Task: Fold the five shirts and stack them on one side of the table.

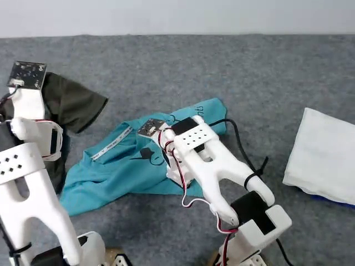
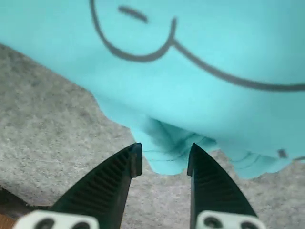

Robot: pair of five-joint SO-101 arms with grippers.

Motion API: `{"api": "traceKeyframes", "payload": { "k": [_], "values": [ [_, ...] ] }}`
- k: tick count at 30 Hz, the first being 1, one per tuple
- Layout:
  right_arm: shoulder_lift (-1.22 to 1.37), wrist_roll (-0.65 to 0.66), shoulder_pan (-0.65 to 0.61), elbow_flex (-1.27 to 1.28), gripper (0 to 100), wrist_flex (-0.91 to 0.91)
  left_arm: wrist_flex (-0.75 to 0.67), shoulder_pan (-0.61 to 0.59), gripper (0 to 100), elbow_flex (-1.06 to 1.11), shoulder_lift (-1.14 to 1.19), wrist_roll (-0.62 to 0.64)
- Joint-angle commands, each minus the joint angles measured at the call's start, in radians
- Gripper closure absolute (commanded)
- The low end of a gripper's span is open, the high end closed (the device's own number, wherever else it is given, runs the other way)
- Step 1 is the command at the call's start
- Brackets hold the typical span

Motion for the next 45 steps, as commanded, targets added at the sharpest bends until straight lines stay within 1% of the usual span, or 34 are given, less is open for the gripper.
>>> {"api": "traceKeyframes", "payload": {
  "k": [1,8,12,14,17,20,23,26,34,35,37,40,43,45],
  "values": [
    [0.008,0.035,0.024,-0.046,83.1,-0.018,0.003,-0.002,80,-0.002,-0.035,-0.009],
    [0.117,0.037,0.036,-0.051,83.2,-0.021,0.003,-0.005,80,-0.002,-0.035,-0.009],
    [0.125,0.037,0.039,-0.051,84.0,-0.022,0.005,-0.006,80,-0.002,-0.035,-0.009],
    [0.125,0.037,0.044,-0.051,89.0,-0.022,0.006,-0.006,80,-0.002,-0.035,-0.009],
    [0.128,0.038,0.045,-0.051,99.1,-0.019,0.006,-0.006,80,-0.002,-0.035,-0.009],
    [0.119,0.044,0.045,-0.052,98.5,-0.002,0.006,-0.006,80,-0.002,-0.035,-0.009],
    [0.099,0.100,0.045,-0.081,98.8,0.070,0.006,-0.006,80,-0.002,-0.035,-0.009],
    [0.033,0.104,0.073,-0.138,98.8,0.156,0.006,-0.006,80,-0.002,-0.035,-0.011],
    [-0.191,0.201,0.229,-0.273,98.8,0.321,0.008,-0.002,80,-0.001,-0.032,-0.011],
    [-0.214,0.213,0.251,-0.282,98.8,0.332,0.008,-0.002,80,-0.001,-0.028,-0.018],
    [-0.257,0.236,0.297,-0.288,98.8,0.338,0.002,0.002,80,0.027,-0.026,-0.080],
    [-0.311,0.244,0.361,-0.298,98.8,0.329,-0.012,0.040,80,0.111,-0.026,-0.187],
    [-0.349,0.244,0.400,-0.299,98.8,0.328,-0.020,0.092,80,0.220,-0.026,-0.264],
    [-0.371,0.242,0.409,-0.296,98.8,0.335,-0.055,0.130,80,0.298,-0.026,-0.298]
  ]
}}
